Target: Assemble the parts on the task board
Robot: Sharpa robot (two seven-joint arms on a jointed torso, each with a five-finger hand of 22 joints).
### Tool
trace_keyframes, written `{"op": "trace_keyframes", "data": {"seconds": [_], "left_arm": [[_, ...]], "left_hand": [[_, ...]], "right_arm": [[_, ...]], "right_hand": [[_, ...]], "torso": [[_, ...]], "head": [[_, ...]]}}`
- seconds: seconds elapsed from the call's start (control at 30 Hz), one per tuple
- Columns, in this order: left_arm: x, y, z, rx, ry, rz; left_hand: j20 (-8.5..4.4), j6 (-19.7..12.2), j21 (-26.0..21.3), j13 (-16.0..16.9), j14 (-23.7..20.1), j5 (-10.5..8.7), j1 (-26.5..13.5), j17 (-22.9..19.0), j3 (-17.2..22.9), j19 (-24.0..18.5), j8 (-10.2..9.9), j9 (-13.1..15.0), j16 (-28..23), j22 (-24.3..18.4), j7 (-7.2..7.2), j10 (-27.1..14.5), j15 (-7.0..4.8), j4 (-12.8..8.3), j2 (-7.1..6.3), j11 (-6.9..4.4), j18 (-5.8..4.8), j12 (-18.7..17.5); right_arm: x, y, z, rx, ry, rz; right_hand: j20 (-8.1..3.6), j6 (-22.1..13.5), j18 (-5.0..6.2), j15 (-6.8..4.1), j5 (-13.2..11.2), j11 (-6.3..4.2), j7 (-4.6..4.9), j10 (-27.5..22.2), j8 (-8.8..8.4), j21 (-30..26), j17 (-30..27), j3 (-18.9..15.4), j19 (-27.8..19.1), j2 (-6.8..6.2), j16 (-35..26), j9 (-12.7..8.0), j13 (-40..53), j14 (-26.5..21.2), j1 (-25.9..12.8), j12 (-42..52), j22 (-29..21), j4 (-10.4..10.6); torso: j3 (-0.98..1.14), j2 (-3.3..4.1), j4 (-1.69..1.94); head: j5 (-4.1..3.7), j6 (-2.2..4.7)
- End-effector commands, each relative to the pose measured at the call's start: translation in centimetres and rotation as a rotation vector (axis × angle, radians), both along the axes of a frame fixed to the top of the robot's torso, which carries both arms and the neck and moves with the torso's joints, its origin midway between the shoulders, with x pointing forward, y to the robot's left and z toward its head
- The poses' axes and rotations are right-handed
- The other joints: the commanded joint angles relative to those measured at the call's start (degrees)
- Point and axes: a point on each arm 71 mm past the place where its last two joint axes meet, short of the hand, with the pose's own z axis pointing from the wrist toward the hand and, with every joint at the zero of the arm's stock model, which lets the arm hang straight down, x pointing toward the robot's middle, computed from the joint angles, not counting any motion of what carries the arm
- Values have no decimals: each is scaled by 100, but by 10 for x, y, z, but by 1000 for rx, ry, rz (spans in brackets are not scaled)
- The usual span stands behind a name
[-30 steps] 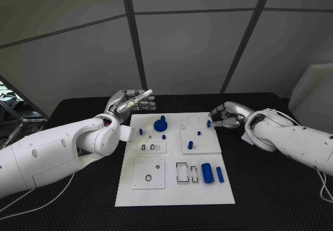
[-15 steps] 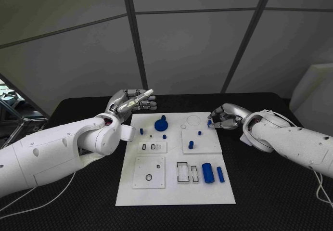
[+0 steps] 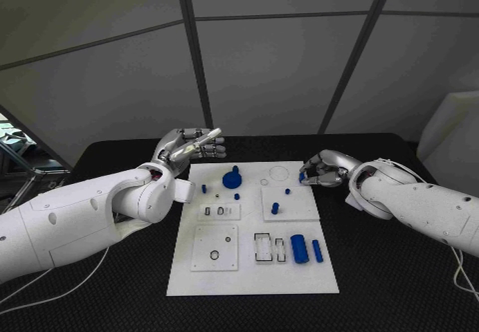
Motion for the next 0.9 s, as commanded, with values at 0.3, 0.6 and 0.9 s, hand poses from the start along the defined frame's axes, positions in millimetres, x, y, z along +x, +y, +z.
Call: {"op": "trace_keyframes", "data": {"seconds": [0.3, 0.6, 0.9], "left_arm": [[0, -1, 2, -4, -14, -9], [0, 0, 2, -3, -14, -8], [0, 0, 2, -3, -12, -10]], "left_hand": [[-5, 17, -10, -6, -15, 23, -7, 9, -4, -22, -25, -5, -18, -9, 15, -11, 4, -20, 57, 34, -27, -25], [-4, 17, -8, -6, -14, 23, -7, 10, -4, -18, -26, -5, -20, -9, 15, -12, 4, -21, 59, 34, -27, -26], [-4, 15, -6, -6, -12, 23, -6, 11, -5, -13, -28, -5, -21, -9, 16, -14, 4, -21, 60, 35, -26, -27]], "right_arm": [[1, 2, 0, -11, 5, -2], [2, 6, 0, -10, 3, -2], [3, 6, -1, -11, 4, -11]], "right_hand": [[26, 123, -101, 22, 0, 6, -6, 62, 52, 27, 809, -2, 527, 83, 34, 10, 630, 453, -24, 48, 1387, 52], [26, 153, -101, 22, -2, 6, -4, 68, 60, 28, 814, -6, 529, 92, 37, 10, 636, 454, -35, 54, 1389, 63], [26, 160, -101, 23, -3, 7, -3, 69, 61, 27, 810, -10, 528, 96, 35, 9, 636, 453, -44, 54, 1388, 71]], "torso": [[-1, 1, 3], [0, 2, 2], [1, 1, -1]], "head": [[-5, -9], [-2, -18], [-3, -29]]}}
